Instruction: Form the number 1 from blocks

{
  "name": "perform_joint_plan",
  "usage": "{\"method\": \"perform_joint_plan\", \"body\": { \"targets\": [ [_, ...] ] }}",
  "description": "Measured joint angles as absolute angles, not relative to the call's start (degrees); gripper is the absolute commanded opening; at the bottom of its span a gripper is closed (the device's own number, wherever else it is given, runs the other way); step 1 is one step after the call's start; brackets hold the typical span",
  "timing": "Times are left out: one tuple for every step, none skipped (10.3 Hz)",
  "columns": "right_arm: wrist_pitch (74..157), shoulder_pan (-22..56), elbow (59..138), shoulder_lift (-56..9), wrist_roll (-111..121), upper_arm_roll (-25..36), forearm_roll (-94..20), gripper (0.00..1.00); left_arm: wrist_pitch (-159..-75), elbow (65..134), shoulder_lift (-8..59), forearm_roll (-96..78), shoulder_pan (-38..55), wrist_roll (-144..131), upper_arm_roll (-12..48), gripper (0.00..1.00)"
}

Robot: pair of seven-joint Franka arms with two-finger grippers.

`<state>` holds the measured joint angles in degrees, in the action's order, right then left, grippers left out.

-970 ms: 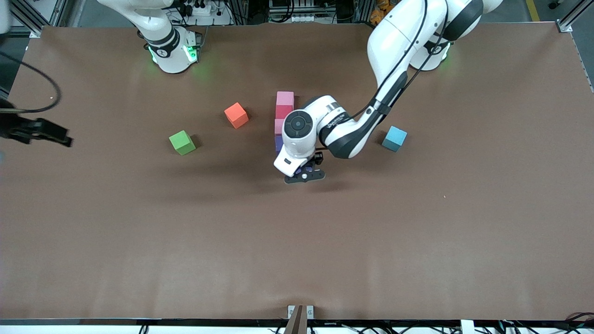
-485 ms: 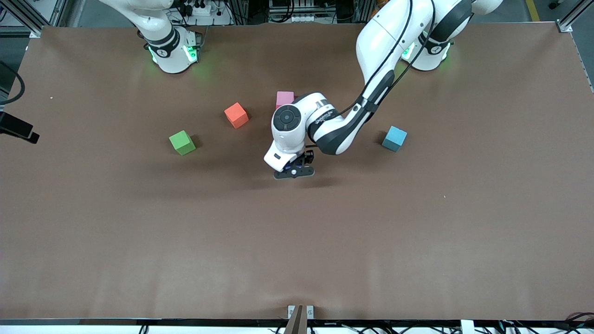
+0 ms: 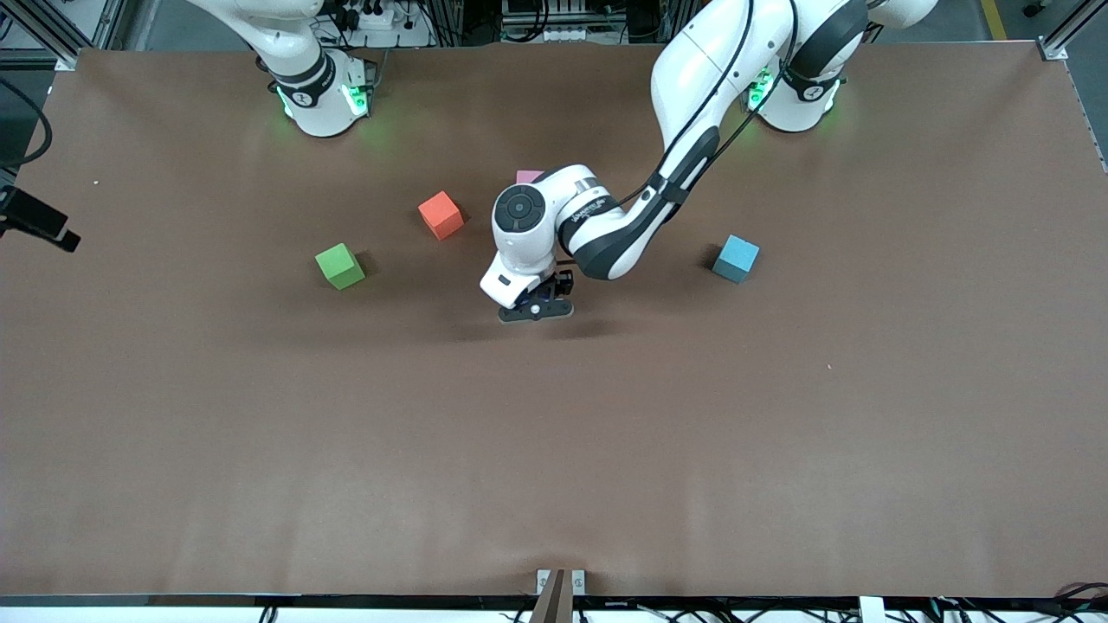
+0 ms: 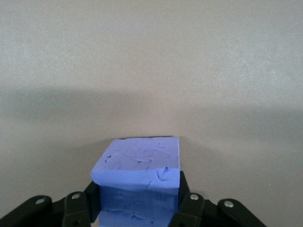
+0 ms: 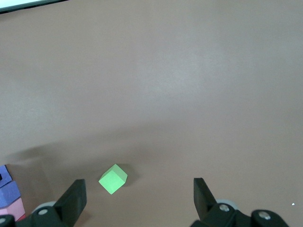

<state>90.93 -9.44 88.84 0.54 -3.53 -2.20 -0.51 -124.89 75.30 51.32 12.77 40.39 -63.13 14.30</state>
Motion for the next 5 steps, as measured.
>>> {"method": "perform_joint_plan", "body": {
  "targets": [
    [90.46,-9.38,88.91,1.03,-3.48,-2.5,-0.54,1.0,-124.92,75.22,51.33,12.77,40.38,-63.16,14.22,0.0],
    [89.85,-9.22,88.9,1.37,-3.48,-2.85,-0.55,1.0,-125.02,75.13,51.34,12.77,40.38,-63.16,14.15,0.0],
    [89.61,-9.15,88.9,1.54,-3.48,-3.17,-0.55,1.0,-125.29,75.11,51.34,12.77,40.4,-63.31,14.15,0.0],
    [89.45,-9.15,88.9,1.56,-3.48,-3.24,-0.55,1.0,-125.68,75.11,51.35,12.77,40.44,-63.55,14.15,0.0],
    [89.29,-9.15,88.91,1.56,-3.47,-3.24,-0.54,1.0,-126.07,75.1,51.35,12.77,40.48,-63.94,14.1,0.0]
  ]
}}
